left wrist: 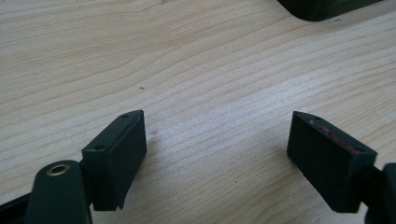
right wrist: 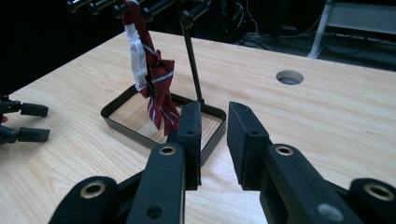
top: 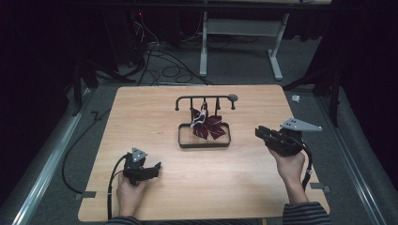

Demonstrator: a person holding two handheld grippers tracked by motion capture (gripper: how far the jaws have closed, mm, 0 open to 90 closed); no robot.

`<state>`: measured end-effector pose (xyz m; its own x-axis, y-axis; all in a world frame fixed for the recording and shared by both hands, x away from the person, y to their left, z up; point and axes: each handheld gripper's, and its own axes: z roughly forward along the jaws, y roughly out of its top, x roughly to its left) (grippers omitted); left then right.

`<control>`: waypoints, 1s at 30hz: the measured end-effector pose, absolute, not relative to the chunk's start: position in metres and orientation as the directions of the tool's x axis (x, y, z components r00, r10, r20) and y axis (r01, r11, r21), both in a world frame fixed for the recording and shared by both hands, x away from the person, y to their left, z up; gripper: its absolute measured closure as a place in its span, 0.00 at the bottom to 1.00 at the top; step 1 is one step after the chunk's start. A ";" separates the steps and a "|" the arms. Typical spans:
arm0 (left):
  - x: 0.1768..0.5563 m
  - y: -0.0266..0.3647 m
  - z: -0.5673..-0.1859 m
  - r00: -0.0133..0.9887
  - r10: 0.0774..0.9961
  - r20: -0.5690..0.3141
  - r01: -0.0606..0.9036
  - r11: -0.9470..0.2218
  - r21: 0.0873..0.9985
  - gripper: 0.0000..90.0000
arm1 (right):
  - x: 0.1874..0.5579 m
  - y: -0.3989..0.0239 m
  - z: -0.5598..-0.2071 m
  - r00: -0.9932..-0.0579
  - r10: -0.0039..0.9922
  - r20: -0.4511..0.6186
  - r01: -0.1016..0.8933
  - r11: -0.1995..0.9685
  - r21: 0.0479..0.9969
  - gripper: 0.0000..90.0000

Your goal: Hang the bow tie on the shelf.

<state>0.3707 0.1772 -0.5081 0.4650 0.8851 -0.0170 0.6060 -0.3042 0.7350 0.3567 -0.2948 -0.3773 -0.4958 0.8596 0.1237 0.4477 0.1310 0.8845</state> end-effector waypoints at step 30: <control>0.371 0.177 -0.508 0.464 0.886 -0.017 0.606 -0.303 0.736 0.23 | 0.341 -0.301 -0.420 -0.479 0.858 0.183 0.493 0.090 0.866 0.84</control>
